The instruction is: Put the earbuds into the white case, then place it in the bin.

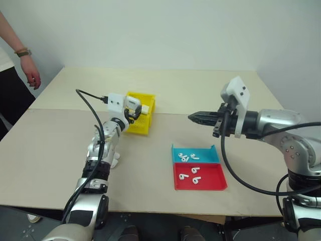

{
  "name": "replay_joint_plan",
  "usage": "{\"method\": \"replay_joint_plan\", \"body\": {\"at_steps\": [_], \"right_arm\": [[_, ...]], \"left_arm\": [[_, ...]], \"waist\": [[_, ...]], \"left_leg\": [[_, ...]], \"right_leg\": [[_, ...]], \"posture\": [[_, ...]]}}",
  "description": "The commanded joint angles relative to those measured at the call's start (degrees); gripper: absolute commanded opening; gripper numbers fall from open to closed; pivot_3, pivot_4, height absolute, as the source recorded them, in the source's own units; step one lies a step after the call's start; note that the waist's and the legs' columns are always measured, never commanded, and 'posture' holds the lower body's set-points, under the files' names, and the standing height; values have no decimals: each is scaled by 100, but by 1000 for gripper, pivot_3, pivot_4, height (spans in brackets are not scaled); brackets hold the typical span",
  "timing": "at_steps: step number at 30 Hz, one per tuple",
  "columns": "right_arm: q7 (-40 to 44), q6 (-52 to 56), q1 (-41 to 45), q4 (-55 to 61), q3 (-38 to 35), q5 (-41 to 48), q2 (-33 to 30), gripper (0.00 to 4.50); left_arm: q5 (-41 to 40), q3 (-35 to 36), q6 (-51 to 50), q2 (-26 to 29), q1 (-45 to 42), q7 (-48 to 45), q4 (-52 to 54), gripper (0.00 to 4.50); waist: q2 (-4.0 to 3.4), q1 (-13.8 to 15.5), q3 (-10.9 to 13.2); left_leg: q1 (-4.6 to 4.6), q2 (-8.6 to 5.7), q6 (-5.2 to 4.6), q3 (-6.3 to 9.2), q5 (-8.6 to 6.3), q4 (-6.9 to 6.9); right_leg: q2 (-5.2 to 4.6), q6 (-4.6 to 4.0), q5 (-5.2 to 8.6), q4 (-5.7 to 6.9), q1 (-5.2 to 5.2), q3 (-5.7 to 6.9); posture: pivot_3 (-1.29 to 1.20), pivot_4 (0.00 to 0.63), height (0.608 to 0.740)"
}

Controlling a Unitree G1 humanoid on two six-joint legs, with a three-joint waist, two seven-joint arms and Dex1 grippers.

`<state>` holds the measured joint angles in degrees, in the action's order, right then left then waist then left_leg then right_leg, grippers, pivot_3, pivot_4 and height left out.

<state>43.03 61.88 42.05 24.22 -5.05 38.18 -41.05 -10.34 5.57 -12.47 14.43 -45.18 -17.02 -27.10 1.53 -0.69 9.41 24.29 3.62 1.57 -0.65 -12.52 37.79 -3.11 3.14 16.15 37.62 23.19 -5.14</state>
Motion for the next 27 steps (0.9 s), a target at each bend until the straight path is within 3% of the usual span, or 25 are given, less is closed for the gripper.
{"method": "replay_joint_plan", "body": {"at_steps": [1, 9, 18, 27], "right_arm": [[-55, 11, 97, 190, -92, 143, -90, 0], [-142, -177, -133, 188, -107, 160, -83, 0], [343, -1808, -1520, 300, -287, -304, -131, 0], [1711, -2669, -2652, 340, -831, -99, -871, 0]], "left_arm": [[50, 11, 214, 67, -186, -80, 91, 4455], [-419, 153, -23, 541, 559, -990, 1392, 4455], [-2152, 784, -1281, 2321, 2222, -3102, 4034, 4455], [-3418, 1804, -1860, 3645, 3534, -4553, 5172, 4455]], "waist": [[0, 1, 0], [0, -23, 0], [-1, -12, 0], [-1, -16, 1]], "left_leg": [[0, 0, 0, 0, 0, 0], [-1, 2, 0, 0, 0, -1], [-7, 8, 2, -2, 1, -1], [-15, 10, 2, -4, 0, -2]], "right_leg": [[0, 0, 0, 0, 0, 0], [0, 0, 0, 2, 1, -1], [1, 0, 0, 3, -5, 2], [2, 1, 1, 1, -10, 1]], "posture": [[0, 150, 740], [0, 150, 740], [0, 150, 740], [0, 150, 740]]}}
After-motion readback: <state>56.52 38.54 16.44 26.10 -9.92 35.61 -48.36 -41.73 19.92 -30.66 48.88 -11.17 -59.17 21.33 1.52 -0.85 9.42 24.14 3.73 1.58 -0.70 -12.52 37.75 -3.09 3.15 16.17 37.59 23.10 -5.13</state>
